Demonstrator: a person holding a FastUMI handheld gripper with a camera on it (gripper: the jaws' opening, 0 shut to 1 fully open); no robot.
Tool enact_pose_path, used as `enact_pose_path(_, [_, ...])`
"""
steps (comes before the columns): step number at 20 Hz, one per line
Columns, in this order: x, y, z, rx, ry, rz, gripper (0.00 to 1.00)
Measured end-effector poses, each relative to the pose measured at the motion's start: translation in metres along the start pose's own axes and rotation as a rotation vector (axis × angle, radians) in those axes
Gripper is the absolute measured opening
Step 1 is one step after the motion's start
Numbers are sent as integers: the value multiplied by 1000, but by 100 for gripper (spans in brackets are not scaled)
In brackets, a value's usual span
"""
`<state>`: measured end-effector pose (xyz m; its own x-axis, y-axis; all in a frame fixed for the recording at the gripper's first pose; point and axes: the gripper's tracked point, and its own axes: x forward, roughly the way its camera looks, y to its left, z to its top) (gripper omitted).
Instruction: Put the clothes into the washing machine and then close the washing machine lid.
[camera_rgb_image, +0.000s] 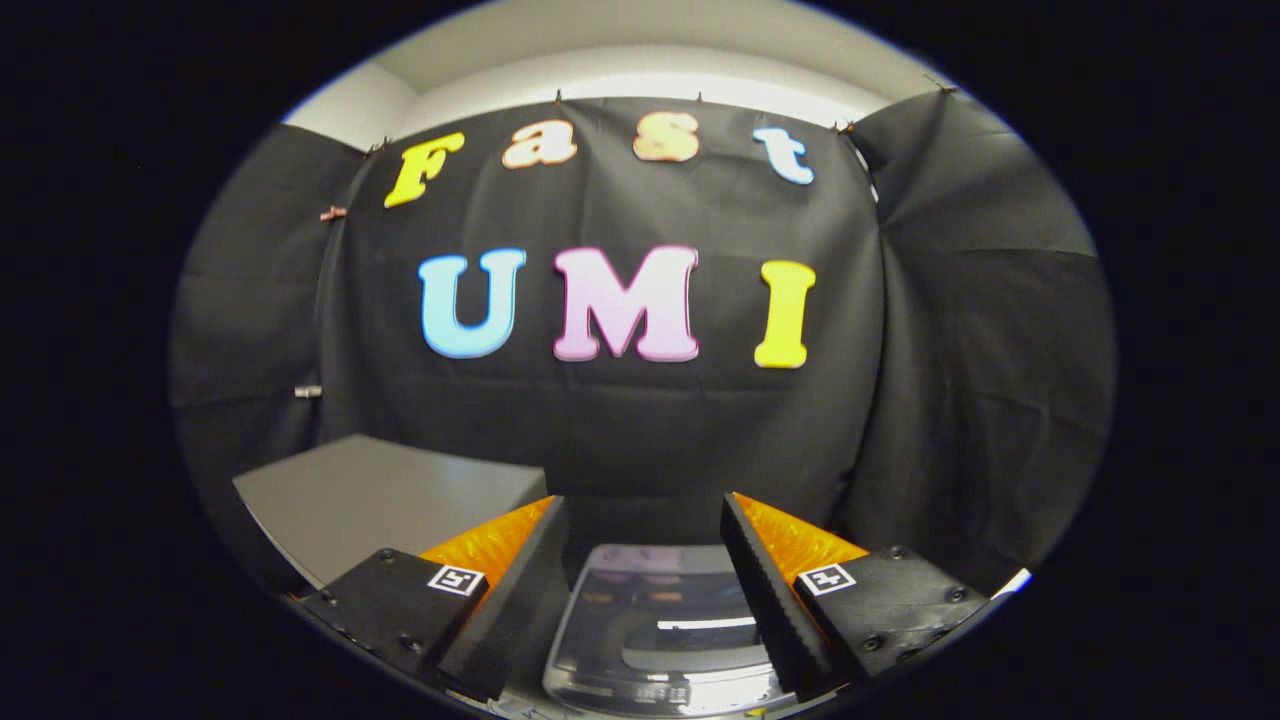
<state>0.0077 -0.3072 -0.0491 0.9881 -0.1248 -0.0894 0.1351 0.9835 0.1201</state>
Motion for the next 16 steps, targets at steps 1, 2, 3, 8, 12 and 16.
enact_pose_path(1, [-1, 9, 12, 21, -39, -3, 98])
enact_pose_path(2, [1, 18, 12, 25, -51, 1, 98])
enact_pose_path(3, [3, 22, 7, 19, -45, 2, 98])
enact_pose_path(8, [7, 33, 17, 31, -43, 3, 98])
enact_pose_path(12, [12, 43, 23, 15, -50, 19, 98])
enact_pose_path(16, [15, 53, 25, -6, -51, 45, 98])
